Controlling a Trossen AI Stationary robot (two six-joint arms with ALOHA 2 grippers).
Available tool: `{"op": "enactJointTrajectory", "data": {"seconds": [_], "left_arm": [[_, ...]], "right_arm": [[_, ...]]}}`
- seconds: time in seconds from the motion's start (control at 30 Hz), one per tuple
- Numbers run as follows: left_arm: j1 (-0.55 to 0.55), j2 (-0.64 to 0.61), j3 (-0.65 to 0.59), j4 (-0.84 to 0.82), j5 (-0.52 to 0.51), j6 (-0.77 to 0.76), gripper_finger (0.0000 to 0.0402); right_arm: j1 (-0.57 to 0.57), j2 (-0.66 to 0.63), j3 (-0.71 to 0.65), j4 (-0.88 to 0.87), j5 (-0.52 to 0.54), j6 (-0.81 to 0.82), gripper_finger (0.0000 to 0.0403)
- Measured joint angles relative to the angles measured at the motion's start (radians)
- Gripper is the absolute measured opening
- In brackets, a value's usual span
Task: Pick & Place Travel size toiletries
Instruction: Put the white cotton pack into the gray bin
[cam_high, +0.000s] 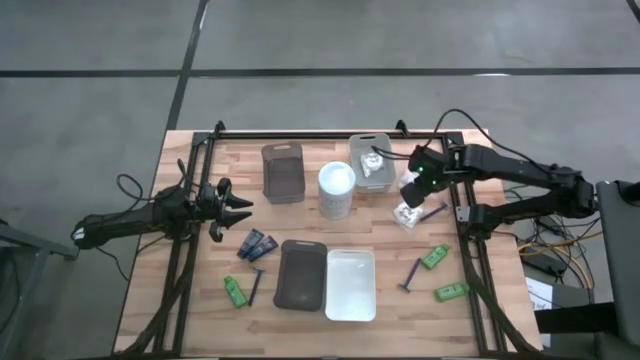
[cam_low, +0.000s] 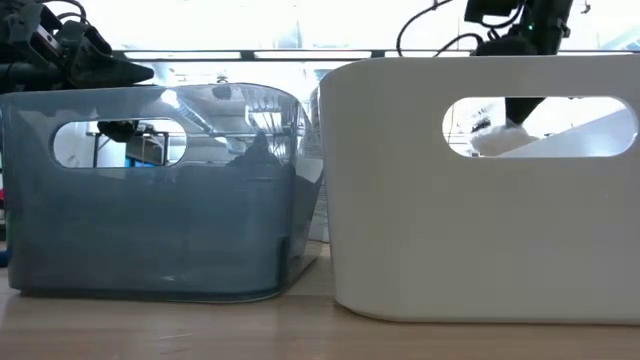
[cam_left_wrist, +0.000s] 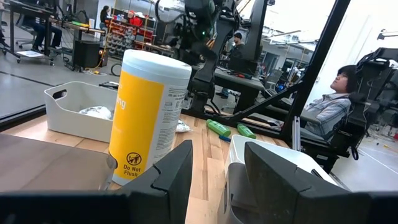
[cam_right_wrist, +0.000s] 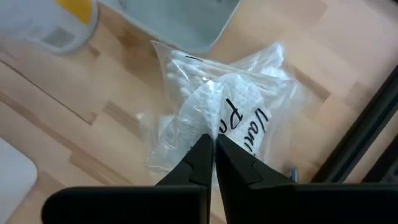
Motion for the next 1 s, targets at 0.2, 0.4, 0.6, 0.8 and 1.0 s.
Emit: {"op": "enactJointTrajectory", "data": {"seconds": [0.2, 0.4, 0.6, 0.8, 1.0], "left_arm": [[0.000, 0.000, 0.000, 0.000, 0.000, 0.000, 0.0151], [0.000, 0.000, 0.000, 0.000, 0.000, 0.000, 0.0151], [0.000, 0.000, 0.000, 0.000, 0.000, 0.000, 0.0151], [0.000, 0.000, 0.000, 0.000, 0.000, 0.000, 0.0151], [0.000, 0.000, 0.000, 0.000, 0.000, 0.000, 0.0151]], "right_arm": [[-0.002, 0.007, 0.060, -0.035, 0.045, -0.006, 0.0011], [-0.003, 0.016, 0.064, -0.025, 0.051, -0.012, 0.0012], [-0.018, 0.047, 0.063, 0.006, 0.050, -0.043, 0.0011], [-0.050, 0.108, 0.098, 0.093, 0.050, -0.241, 0.0010], [-0.078, 0.179, 0.130, 0.176, 0.050, -0.628, 0.0011]]}}
